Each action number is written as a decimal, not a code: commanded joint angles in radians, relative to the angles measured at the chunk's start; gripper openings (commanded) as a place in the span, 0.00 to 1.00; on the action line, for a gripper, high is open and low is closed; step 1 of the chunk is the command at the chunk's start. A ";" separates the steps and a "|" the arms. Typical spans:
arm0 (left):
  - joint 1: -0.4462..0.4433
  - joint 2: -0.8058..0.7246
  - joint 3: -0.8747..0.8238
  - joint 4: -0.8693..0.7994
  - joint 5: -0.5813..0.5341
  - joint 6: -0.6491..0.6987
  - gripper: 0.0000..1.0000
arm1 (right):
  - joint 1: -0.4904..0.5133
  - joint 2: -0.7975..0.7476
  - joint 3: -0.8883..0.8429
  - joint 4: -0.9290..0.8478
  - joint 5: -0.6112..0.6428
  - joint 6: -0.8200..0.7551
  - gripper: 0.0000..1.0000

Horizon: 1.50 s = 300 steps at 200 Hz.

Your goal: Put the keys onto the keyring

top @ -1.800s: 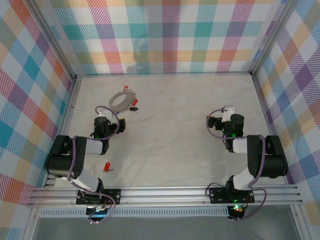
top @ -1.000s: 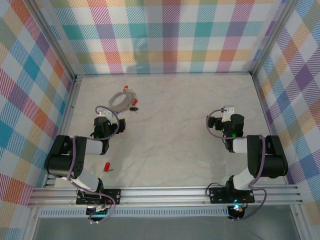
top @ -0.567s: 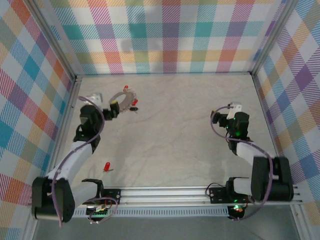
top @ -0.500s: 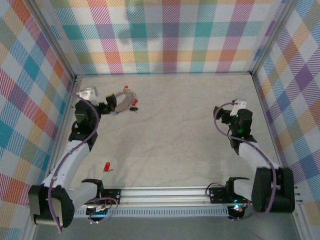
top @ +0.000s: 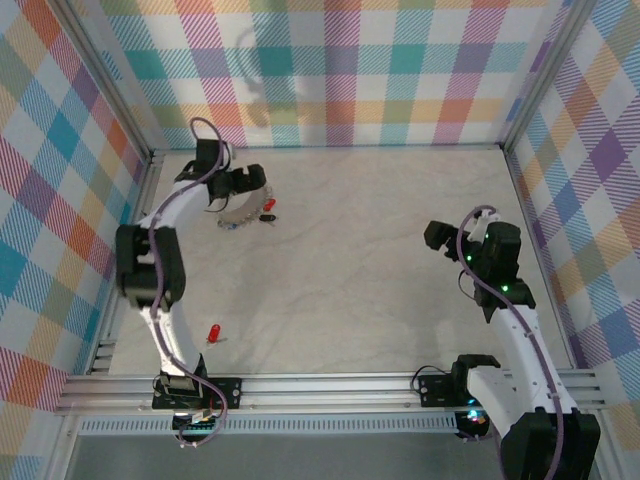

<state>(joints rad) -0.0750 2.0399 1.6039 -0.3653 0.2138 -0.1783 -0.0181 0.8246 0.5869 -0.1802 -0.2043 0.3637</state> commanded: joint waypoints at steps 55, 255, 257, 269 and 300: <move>-0.005 0.257 0.216 -0.247 0.087 0.090 0.96 | 0.014 -0.016 -0.022 -0.124 -0.164 -0.001 1.00; -0.489 -0.517 -0.569 -0.105 0.010 0.011 0.95 | 0.214 0.562 0.287 -0.221 -0.129 -0.013 0.83; -0.489 -0.528 -0.570 -0.113 -0.003 0.008 0.95 | 0.226 0.576 0.300 -0.228 -0.133 -0.016 0.82; -0.480 -0.585 -0.563 -0.169 -0.086 -0.011 0.97 | 0.306 0.672 0.394 -0.298 -0.097 -0.050 0.77; -0.353 -0.612 -0.511 -0.354 -0.189 -0.126 0.98 | 0.490 0.910 0.670 -0.459 0.153 -0.178 0.75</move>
<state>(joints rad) -0.5354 1.4326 1.0542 -0.5278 0.1295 -0.1963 0.3603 1.6131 1.0855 -0.4805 -0.2317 0.3031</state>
